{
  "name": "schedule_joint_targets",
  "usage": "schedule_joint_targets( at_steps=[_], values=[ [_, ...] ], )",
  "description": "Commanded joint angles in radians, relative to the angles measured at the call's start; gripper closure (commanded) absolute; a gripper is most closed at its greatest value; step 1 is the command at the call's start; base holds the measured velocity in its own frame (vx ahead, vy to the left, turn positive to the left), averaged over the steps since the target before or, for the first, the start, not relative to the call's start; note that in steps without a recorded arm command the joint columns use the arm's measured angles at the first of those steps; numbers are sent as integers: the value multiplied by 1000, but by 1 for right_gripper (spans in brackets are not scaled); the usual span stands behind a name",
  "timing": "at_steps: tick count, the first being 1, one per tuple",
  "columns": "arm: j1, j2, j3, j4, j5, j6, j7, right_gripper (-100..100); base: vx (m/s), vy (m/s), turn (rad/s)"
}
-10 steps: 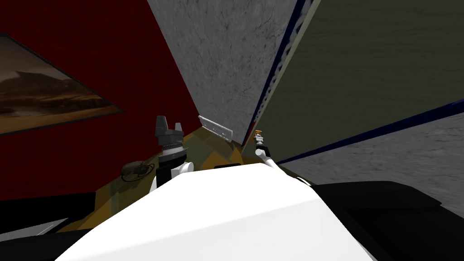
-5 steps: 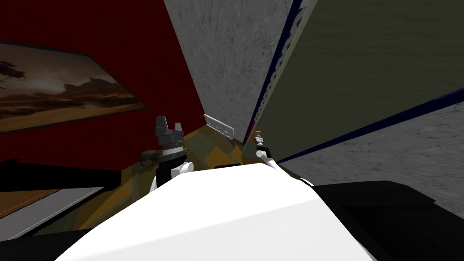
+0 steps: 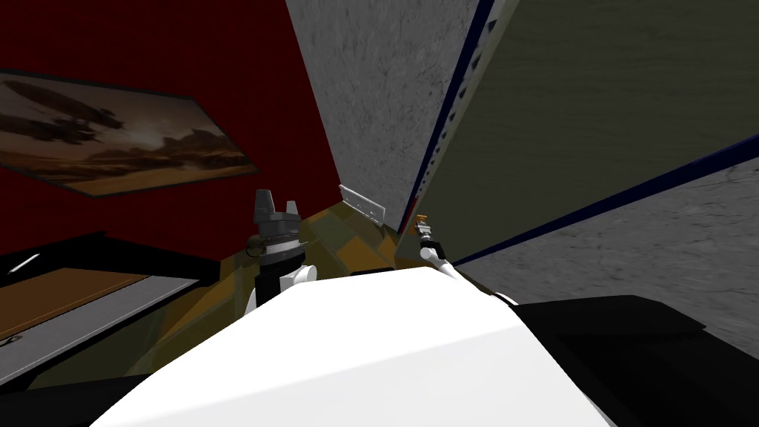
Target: Pull the door open
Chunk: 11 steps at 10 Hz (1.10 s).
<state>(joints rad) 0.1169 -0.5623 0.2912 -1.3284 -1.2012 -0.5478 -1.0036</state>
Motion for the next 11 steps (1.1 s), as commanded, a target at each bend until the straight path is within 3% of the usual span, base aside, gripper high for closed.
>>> schedule_joint_targets(
  at_steps=[1,10,11],
  values=[
    [3,-9,11,-9,3,-4,-11,100,-195,-60,117],
    [29,-84,83,-48,25,-38,-92,100,-197,-50,113],
    [29,-79,79,-43,24,-35,-87,100,-85,-28,34]
  ],
)
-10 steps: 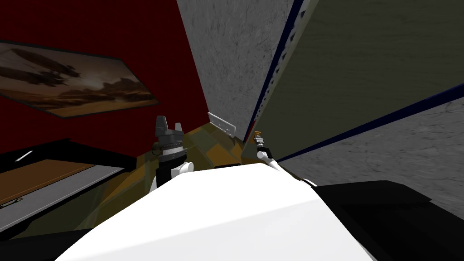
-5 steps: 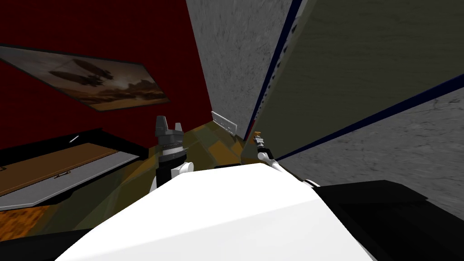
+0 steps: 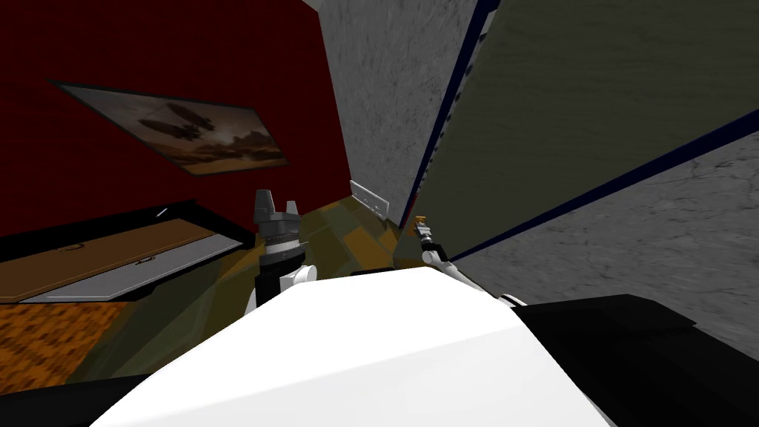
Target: Pull the door open
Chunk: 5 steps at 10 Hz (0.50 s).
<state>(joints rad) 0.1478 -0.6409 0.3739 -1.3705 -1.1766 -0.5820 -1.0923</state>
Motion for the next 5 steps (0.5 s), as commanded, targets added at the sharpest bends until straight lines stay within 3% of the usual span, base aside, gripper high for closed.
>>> schedule_joint_targets(
  at_steps=[1,5],
  values=[
    [2,-10,9,-3,5,-5,-12,100,-133,-24,98],
    [6,-38,34,-11,18,-20,-45,100,-200,-54,128]
  ],
)
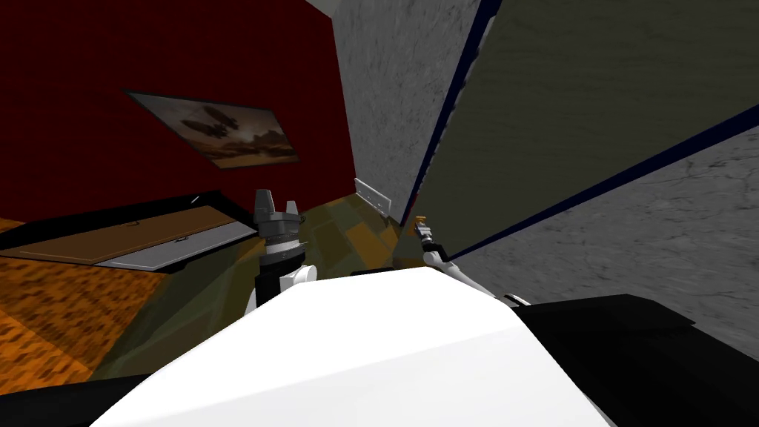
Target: Pull the door open
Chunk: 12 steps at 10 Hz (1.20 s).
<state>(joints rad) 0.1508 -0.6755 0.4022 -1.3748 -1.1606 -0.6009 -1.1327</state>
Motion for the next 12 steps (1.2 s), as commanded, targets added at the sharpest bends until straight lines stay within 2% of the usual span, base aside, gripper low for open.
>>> schedule_joint_targets(
  at_steps=[1,6,7,12],
  values=[
    [4,-11,13,-9,6,-5,-14,100,-207,-66,102],
    [10,-45,44,-19,22,-23,-55,100,-200,-56,112],
    [11,-41,39,-17,19,-18,-47,100,-79,-31,26],
    [22,-81,78,-27,34,-47,-90,100,-166,-55,121]
  ],
)
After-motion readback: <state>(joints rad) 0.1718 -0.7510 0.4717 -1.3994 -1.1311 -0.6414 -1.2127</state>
